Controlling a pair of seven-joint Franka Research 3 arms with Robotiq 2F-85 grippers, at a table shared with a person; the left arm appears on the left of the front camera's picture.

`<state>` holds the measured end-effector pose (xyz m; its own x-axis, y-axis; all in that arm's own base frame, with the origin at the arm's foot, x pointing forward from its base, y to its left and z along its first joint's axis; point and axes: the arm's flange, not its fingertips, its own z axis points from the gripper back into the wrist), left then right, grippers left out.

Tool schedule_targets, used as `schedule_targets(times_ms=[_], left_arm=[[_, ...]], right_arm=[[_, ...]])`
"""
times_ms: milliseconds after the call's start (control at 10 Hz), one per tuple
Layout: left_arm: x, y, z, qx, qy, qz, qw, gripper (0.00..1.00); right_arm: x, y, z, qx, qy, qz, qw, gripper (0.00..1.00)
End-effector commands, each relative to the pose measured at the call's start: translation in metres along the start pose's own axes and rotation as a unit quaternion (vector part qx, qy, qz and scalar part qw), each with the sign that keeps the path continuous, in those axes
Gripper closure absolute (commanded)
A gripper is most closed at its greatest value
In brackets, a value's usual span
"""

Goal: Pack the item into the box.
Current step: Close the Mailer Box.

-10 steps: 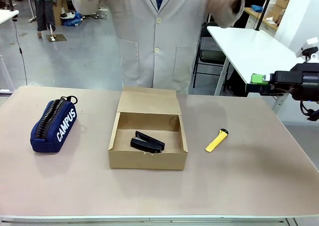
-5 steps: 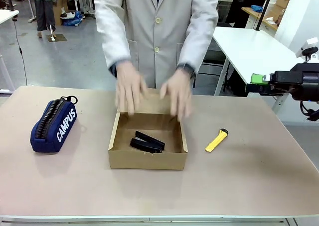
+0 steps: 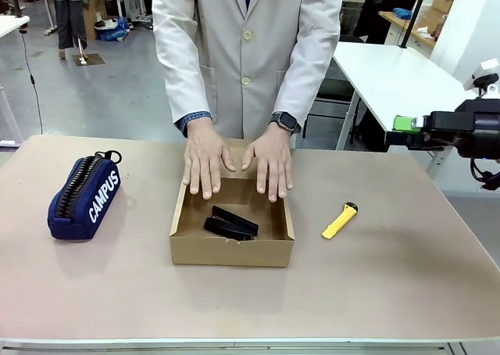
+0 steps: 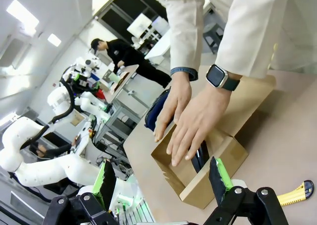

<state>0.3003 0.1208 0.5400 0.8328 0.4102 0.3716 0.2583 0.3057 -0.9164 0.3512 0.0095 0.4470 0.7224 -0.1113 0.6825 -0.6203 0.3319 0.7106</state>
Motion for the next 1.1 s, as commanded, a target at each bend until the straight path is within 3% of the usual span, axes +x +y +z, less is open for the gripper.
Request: schedule_targets(times_ms=[0, 100, 200, 300, 400, 600, 700, 800, 900, 1000], left_arm=[[0.000, -0.001, -0.001, -0.011, -0.004, -0.010, 1.000, 0.00], [0.000, 0.000, 0.000, 0.000, 0.000, 0.000, 1.000, 0.00], [-0.001, 0.005, -0.016, -0.042, 0.054, 0.023, 0.997, 0.00], [-0.003, 0.017, -0.047, -0.032, 0.059, 0.061, 0.996, 0.00], [-0.012, 0.031, -0.083, -0.032, 0.094, 0.094, 0.991, 0.00], [-0.035, 0.061, -0.153, 0.066, 0.107, 0.102, 0.987, 0.00], [-0.032, 0.058, -0.159, 0.112, 0.101, 0.128, 0.980, 0.00], [-0.019, 0.055, -0.127, 0.018, 0.112, 0.096, 0.989, 0.00], [-0.019, 0.055, -0.127, 0.018, 0.112, 0.096, 0.989, 0.00], [-0.025, 0.069, -0.160, 0.073, 0.118, 0.108, 0.985, 0.00]], right_arm=[[0.003, 0.003, 0.000, 0.006, -0.009, -0.011, 1.000, 0.00], [0.000, 0.000, 0.000, 0.000, 0.000, 0.000, 1.000, 0.00], [0.003, -0.008, -0.011, -0.018, 0.010, -0.017, 1.000, 0.00], [0.006, -0.023, -0.032, -0.063, 0.024, -0.040, 0.997, 0.00], [0.009, -0.036, -0.053, -0.082, 0.030, -0.056, 0.995, 0.00], [0.007, -0.059, -0.094, -0.093, 0.058, -0.083, 0.990, 0.00], [0.008, -0.060, -0.097, -0.082, 0.053, -0.074, 0.993, 0.00], [-0.008, -0.048, -0.069, -0.084, 0.055, -0.062, 0.993, 0.00], [-0.008, -0.048, -0.069, -0.084, 0.055, -0.062, 0.993, 0.00], [-0.006, -0.060, -0.091, -0.085, 0.068, -0.072, 0.991, 0.00]])
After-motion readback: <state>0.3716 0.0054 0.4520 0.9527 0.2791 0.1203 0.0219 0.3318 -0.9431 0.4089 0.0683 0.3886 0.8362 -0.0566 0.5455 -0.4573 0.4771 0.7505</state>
